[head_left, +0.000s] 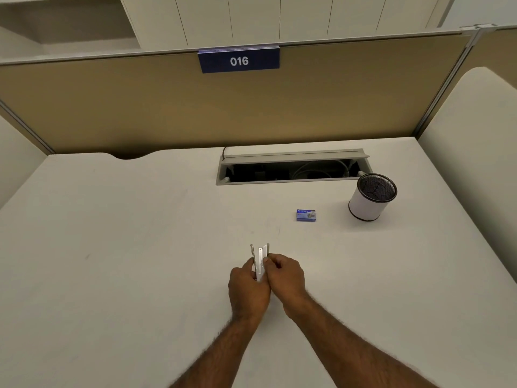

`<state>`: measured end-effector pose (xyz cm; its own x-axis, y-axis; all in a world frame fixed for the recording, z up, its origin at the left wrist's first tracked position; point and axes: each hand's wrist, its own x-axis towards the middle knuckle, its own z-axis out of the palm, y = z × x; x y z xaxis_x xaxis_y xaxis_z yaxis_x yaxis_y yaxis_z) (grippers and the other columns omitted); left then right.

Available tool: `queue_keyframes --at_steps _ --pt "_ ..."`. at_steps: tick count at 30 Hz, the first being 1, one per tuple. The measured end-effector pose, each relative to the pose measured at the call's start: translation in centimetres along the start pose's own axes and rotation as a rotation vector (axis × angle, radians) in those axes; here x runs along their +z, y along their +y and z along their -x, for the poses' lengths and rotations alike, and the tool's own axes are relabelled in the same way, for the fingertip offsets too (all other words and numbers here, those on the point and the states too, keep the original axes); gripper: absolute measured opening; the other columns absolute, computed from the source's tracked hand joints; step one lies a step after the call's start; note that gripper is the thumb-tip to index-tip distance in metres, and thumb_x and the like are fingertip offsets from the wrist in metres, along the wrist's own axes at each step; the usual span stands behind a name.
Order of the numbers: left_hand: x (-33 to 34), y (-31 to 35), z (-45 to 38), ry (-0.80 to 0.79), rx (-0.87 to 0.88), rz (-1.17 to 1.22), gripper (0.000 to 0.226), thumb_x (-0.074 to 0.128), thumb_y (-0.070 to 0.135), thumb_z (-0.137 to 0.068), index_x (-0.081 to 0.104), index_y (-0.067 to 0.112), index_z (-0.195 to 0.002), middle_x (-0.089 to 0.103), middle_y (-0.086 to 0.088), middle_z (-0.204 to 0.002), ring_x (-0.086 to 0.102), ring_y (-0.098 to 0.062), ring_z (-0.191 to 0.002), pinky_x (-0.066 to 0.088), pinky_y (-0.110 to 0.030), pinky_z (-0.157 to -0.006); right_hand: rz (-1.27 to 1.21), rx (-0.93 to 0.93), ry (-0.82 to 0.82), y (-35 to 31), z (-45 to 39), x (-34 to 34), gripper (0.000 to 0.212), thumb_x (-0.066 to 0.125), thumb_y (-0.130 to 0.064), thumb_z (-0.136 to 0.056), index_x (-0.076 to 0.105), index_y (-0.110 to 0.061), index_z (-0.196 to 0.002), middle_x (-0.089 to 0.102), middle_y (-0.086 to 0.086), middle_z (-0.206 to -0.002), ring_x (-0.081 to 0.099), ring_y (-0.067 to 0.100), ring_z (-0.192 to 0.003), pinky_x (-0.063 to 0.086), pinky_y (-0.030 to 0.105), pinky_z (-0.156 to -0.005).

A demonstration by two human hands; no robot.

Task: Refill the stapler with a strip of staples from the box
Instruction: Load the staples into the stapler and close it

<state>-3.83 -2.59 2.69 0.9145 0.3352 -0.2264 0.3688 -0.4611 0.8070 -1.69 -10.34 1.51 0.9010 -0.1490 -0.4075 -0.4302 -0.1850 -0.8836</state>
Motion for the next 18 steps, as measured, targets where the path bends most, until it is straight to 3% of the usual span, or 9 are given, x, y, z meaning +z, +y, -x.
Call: queue_keyframes --at_steps 3,10,13,18 --pt "0.2 0.0 -1.7 0.003 -0.013 -0.020 0.021 0.066 0.032 -0.085 0.073 0.020 -0.101 0.070 -0.006 -0.074 0.065 -0.016 -0.064 0.042 -0.019 -0.050 0.063 0.005 0.045 0.1 -1.5 0.2 0.020 0.058 -0.019 -0.089 0.073 -0.022 -0.102 0.073 -0.009 -0.091 0.065 0.001 -0.075 0.048 0.014 -0.063" --pt "1.4 -1.3 -3.3 -0.035 -0.036 -0.128 0.023 0.065 0.027 -0.085 0.073 0.011 -0.100 0.073 -0.009 -0.086 0.067 -0.022 -0.075 0.049 -0.027 -0.062 0.186 0.008 0.059 1.1 -3.1 0.4 0.021 0.058 -0.016 -0.086 0.074 -0.019 -0.100 0.075 -0.003 -0.097 0.065 0.009 -0.081 0.055 0.025 -0.077" --pt "1.7 -1.4 -3.5 -0.046 -0.028 -0.157 0.020 0.065 0.023 -0.084 0.072 0.008 -0.095 0.070 -0.013 -0.087 0.066 -0.025 -0.076 0.049 -0.031 -0.062 0.220 -0.017 0.061 1.3 -3.4 0.2 0.022 0.057 -0.014 -0.085 0.075 -0.018 -0.098 0.076 -0.001 -0.096 0.064 0.009 -0.078 0.053 0.023 -0.073" --pt "1.9 -1.8 -3.5 -0.074 -0.024 -0.175 0.034 0.069 0.027 -0.081 0.068 0.006 -0.108 0.069 -0.011 -0.094 0.065 -0.022 -0.080 0.046 -0.027 -0.062 0.243 -0.035 0.037 1.2 -3.2 -0.4 0.024 0.055 -0.015 -0.085 0.074 -0.016 -0.101 0.075 -0.001 -0.098 0.067 0.013 -0.086 0.056 0.030 -0.082"
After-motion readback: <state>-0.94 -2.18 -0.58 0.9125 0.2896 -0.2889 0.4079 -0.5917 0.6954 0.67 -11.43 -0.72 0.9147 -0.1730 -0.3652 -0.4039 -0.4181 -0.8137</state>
